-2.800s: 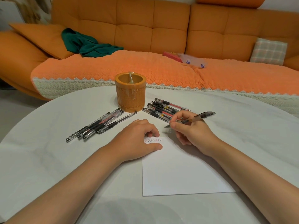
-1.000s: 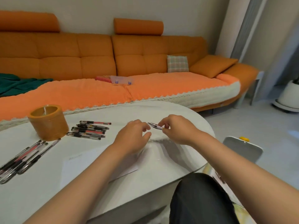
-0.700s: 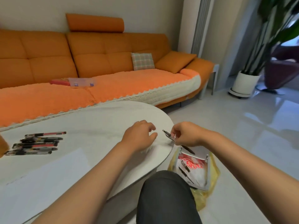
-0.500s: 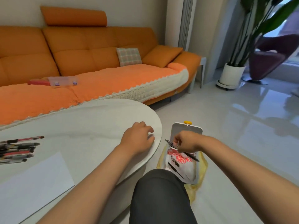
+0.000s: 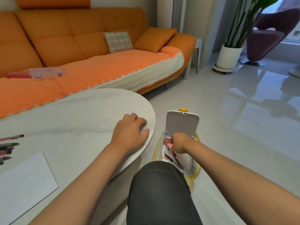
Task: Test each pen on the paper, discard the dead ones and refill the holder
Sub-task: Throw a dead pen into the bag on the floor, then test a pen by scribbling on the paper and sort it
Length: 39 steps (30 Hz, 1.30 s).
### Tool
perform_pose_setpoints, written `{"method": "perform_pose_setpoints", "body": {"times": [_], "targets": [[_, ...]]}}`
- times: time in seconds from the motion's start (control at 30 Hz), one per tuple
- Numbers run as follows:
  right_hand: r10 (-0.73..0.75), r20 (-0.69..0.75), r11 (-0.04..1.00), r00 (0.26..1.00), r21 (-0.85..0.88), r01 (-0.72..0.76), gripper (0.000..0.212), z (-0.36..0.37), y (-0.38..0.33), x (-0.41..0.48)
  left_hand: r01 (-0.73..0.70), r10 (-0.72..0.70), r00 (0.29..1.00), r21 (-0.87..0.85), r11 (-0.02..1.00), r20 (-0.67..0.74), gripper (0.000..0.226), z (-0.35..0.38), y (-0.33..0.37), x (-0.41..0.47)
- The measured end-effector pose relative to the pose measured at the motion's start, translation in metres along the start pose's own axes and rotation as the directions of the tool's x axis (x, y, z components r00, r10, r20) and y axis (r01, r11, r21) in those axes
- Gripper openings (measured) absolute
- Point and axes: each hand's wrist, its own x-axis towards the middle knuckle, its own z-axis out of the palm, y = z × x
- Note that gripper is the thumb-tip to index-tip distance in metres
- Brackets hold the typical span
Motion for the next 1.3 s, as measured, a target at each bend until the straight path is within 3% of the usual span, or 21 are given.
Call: {"method": "perform_pose_setpoints", "body": {"times": [0.1,0.33,0.7,1.03,1.3], "targets": [[-0.033,-0.125,0.986,0.992,0.159,0.053,0.025,-0.025,-0.016,-0.014,0.024,-0.024,1.0,-0.028,0.999,0.0,0.037,-0.003,-0.003,0.001],[-0.144,-0.331,0.94,0.933,0.249,0.233,0.025,-0.083,-0.086,-0.063,0.139,-0.139,0.99,-0.072,0.988,-0.001,0.035,-0.036,-0.017,-0.012],[-0.57,-0.198,0.778,0.797,0.182,0.602,0.014,-0.053,-0.284,-0.092,0.352,-0.351,0.933,0.001,0.936,-0.077,0.028,-0.136,-0.126,-0.128],[-0.823,0.018,0.569,0.568,0.01,0.823,0.016,0.027,-0.477,-0.128,0.655,-0.638,0.75,0.062,0.753,-0.175,0.027,-0.21,-0.256,-0.296],[-0.926,0.074,0.358,0.37,-0.139,0.923,0.027,0.07,-0.559,-0.146,0.763,-0.747,0.637,0.016,0.646,-0.19,0.03,-0.237,-0.306,-0.358]]}}
